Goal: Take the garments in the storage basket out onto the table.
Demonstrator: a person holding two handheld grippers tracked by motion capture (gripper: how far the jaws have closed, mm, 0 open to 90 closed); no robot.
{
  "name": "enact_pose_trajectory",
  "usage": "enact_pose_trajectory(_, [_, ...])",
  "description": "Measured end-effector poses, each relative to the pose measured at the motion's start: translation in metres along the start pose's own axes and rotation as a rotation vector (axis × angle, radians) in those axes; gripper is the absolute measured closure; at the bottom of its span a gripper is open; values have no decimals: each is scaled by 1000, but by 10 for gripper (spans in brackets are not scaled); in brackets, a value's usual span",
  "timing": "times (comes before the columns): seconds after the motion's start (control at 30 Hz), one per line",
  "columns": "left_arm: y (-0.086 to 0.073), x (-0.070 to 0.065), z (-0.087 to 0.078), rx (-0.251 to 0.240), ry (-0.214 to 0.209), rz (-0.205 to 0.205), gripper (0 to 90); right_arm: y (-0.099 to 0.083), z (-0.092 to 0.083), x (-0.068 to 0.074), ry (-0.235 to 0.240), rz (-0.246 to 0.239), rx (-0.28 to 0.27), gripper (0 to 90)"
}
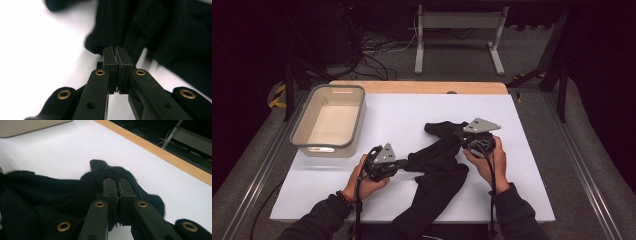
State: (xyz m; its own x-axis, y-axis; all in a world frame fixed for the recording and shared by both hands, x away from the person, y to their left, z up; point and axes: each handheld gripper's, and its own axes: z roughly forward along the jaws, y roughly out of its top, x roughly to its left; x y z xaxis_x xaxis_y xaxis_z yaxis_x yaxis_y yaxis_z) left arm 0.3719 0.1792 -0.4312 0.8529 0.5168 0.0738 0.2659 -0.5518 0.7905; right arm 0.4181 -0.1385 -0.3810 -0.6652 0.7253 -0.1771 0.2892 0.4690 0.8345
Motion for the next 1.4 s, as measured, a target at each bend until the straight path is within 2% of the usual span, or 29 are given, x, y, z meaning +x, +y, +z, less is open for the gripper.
enact_pose_trajectory(0.03, [0, 0, 0, 0, 0, 0, 884, 0, 0, 0, 0, 0, 0, 864])
enact_pose_trajectory(0.07, [4, -3, -8, -32, -10, 2, 883, -8, -12, -5, -24, 24, -12, 866])
enact_pose_trajectory(0.1, [6, -6, -11, -45, -24, 4, 884, -11, -15, -7, -32, 35, -17, 867])
enact_pose_trajectory(0.2, [12, -18, -16, -68, -74, 42, 884, -24, -28, -12, -58, 71, -17, 869])
enact_pose_trajectory(0.27, [14, -28, -16, -80, -146, 62, 884, -32, -35, -14, -76, 90, -11, 869])
enact_pose_trajectory(0.3, [16, -36, -16, -75, -169, 94, 884, -37, -38, -15, -80, 99, -4, 869])
enact_pose_trajectory(0.4, [19, -54, -12, -63, -204, 145, 883, -52, -45, -18, -99, 108, 33, 869])
enact_pose_trajectory(0.43, [19, -54, -12, -63, -204, 145, 883, -52, -45, -18, -99, 108, 33, 869])
enact_pose_trajectory(0.5, [19, -63, -6, -40, -213, 177, 883, -63, -44, -19, -93, 113, 82, 868])
enact_pose_trajectory(0.53, [18, -65, -1, -22, -223, 184, 883, -71, -42, -20, -72, 108, 133, 835])
enact_pose_trajectory(0.6, [16, -66, 5, -6, -231, 179, 883, -74, -40, -20, -64, 98, 161, 735])
enact_pose_trajectory(0.73, [13, -66, 11, 12, -238, 169, 882, -68, -40, -18, -42, 133, 125, 509])
enact_pose_trajectory(0.77, [13, -66, 12, 14, -236, 172, 882, -64, -41, -16, -45, 136, 114, 465])
enact_pose_trajectory(0.8, [13, -66, 12, 14, -236, 172, 882, -64, -41, -16, -45, 136, 114, 465])
enact_pose_trajectory(0.83, [12, -65, 14, 23, -239, 170, 882, -53, -41, -9, -28, 127, 79, 423])
enact_pose_trajectory(0.93, [11, -64, 16, 25, -244, 163, 882, -39, -34, 3, 0, 63, 55, 382])
enact_pose_trajectory(1.0, [11, -66, 18, 40, -245, 176, 883, -32, -22, 13, 12, -9, 77, 375])
enact_pose_trajectory(1.03, [11, -66, 18, 40, -245, 176, 883, -32, -22, 13, 12, -9, 77, 375])
enact_pose_trajectory(1.07, [10, -65, 19, 53, -249, 183, 883, -30, -8, 16, 13, -40, 104, 370])
enact_pose_trajectory(1.1, [9, -65, 20, 55, -251, 177, 882, -31, -2, 17, 15, -43, 120, 379])
enact_pose_trajectory(1.13, [9, -65, 21, 59, -251, 179, 882, -32, 6, 17, 14, -56, 146, 425])
enact_pose_trajectory(1.2, [8, -63, 22, 68, -252, 180, 882, -37, 18, 17, 1, -86, 201, 581])
enact_pose_trajectory(1.23, [8, -63, 22, 68, -252, 180, 882, -37, 18, 17, 1, -86, 201, 581])
enact_pose_trajectory(1.27, [7, -62, 22, 75, -255, 179, 882, -40, 21, 17, -3, -99, 216, 665])
enact_pose_trajectory(1.3, [6, -61, 22, 81, -254, 179, 882, -45, 22, 19, 34, -111, 238, 750])
enact_pose_trajectory(1.37, [5, -60, 24, 91, -256, 178, 882, -46, 19, 26, 47, -155, 254, 773])
enact_pose_trajectory(1.4, [5, -60, 25, 111, -245, 185, 882, -46, 16, 31, 76, -182, 268, 777])
